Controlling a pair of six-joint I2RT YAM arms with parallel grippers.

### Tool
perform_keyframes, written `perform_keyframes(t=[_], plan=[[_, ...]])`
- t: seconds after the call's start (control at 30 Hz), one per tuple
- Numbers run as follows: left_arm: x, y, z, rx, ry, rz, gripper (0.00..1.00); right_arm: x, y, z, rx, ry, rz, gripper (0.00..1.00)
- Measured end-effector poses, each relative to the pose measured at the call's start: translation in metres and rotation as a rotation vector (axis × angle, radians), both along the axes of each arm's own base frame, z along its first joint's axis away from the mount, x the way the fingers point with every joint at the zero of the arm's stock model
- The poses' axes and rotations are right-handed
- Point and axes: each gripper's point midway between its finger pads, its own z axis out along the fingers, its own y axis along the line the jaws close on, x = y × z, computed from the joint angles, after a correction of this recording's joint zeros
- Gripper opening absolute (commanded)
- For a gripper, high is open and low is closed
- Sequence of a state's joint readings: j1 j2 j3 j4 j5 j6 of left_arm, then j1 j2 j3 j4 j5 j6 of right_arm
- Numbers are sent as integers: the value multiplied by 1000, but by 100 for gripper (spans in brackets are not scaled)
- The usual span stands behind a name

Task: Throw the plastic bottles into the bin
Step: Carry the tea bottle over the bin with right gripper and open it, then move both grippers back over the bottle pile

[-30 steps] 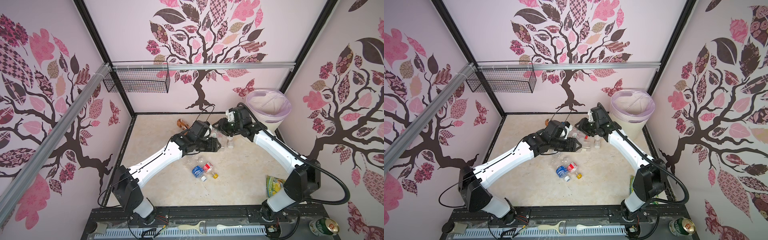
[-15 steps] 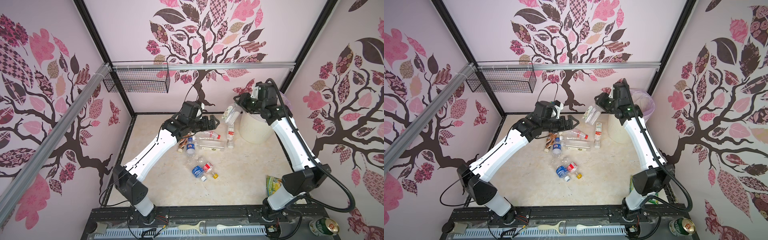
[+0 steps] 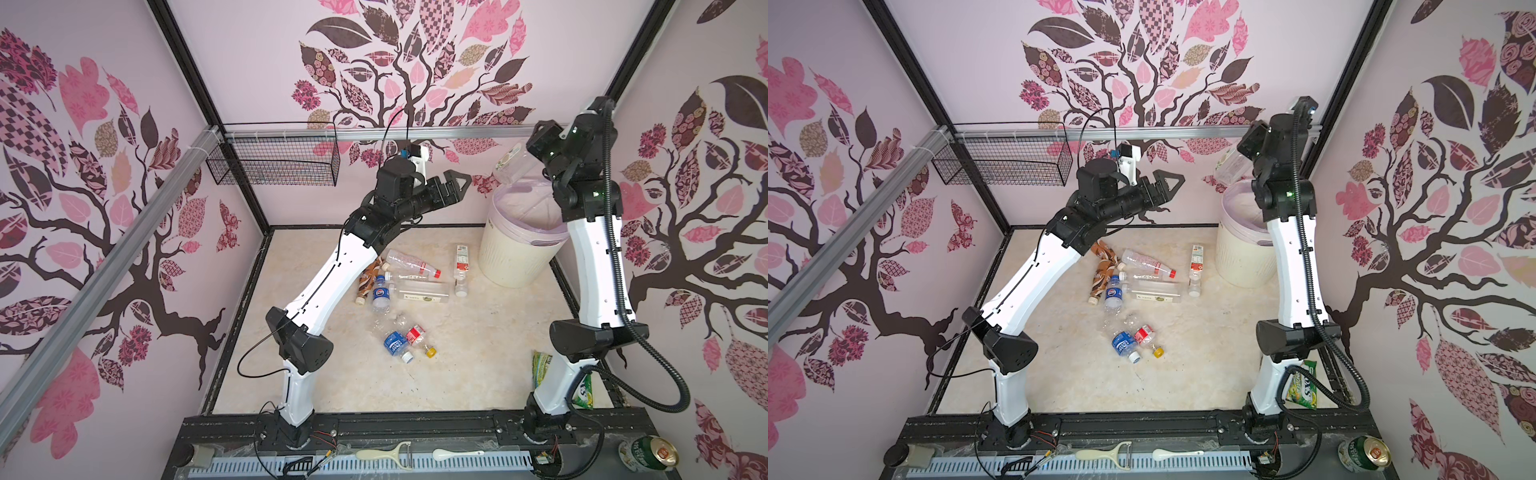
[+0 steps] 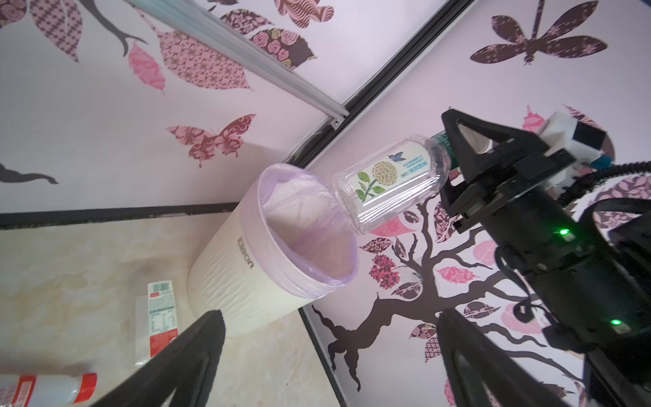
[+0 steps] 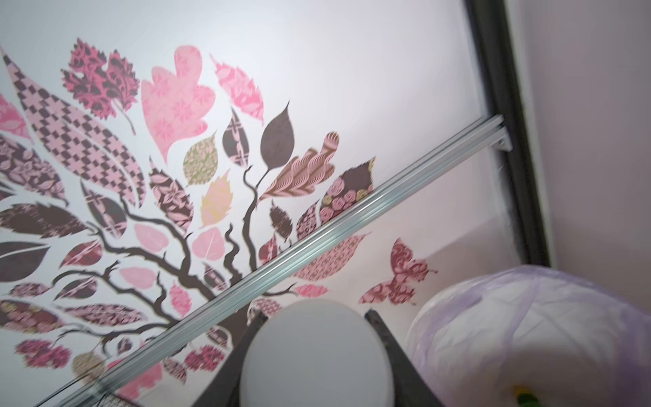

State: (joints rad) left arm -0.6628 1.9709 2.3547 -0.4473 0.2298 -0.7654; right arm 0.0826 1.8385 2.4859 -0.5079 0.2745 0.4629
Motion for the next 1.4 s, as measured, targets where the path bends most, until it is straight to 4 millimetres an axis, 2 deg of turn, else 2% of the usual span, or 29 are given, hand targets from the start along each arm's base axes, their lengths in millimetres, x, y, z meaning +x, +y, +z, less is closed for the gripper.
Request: perform_keyframes(t=[0.07,0.23,0.3,0.37,0.43,0.5,0.57,0.63,0.7,0.77,0.9,1.0,1.13,1.27,1.4], plan=[[0,0,4,-15,-6,0,98,-5,-14,9,-42,-29,-63,35],[1,-1,1,-26,1,0,98,-23,-33,36,-121,-98,-158,36],[1,-2,-5,-18,14,-1,98,-27,-38,40,-128,-107,-179,36],[3,-3,-14,-7,30,-2,98,-25,-47,33,-123,-85,-205,37],[4,-4,-22,1,46,-1,98,-15,-54,13,-121,-32,-223,45],[5,-5,-27,7,59,-2,98,4,-58,-21,-115,59,-228,63],[5,-5,-32,12,69,-6,98,30,-61,-67,-112,186,-227,76],[4,-5,-35,17,79,-7,98,51,-60,-109,-108,296,-217,80],[2,-3,-37,19,88,-6,98,62,-59,-142,-106,385,-207,83],[0,0,-37,20,92,-6,98,63,-57,-156,-110,431,-197,86],[-5,4,-36,18,97,-3,98,57,-56,-139,-96,384,-191,92],[-6,6,-39,22,104,1,98,50,-55,-123,-86,347,-186,100],[-6,9,-56,47,141,19,98,43,-50,-109,-65,312,-160,100],[-7,19,-81,99,199,60,98,42,-40,-109,-31,306,-107,100],[-13,41,-106,151,257,125,98,40,-13,-121,-24,336,-42,99]])
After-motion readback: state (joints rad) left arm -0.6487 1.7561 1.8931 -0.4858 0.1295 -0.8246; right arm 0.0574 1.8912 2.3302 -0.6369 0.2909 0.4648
